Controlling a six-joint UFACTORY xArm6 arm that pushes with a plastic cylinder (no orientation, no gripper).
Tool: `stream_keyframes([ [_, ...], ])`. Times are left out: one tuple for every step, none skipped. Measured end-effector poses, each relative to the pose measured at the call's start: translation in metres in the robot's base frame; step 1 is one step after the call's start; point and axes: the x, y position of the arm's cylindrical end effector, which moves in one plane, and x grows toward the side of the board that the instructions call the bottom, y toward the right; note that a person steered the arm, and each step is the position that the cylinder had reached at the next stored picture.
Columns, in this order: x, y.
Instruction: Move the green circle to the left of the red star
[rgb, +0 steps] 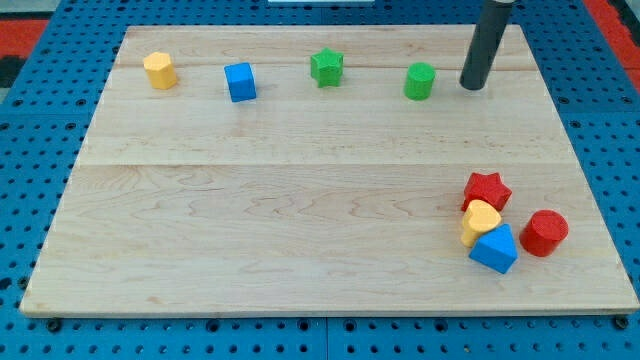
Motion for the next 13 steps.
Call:
stream_keyframes([
  [-0.032, -0.029],
  [-0.012, -0.073],
  [0.033, -0.061],
  [0.033, -0.056],
  [-0.013, -0.061],
  [0.022, -0.1],
  [0.085, -0.068],
  [0.106, -0.074],
  [0.084, -0.091],
  [0.135, -0.099],
  [0.176, -0.072],
  [0.17, -0.071],
  [0.118, -0.099],
])
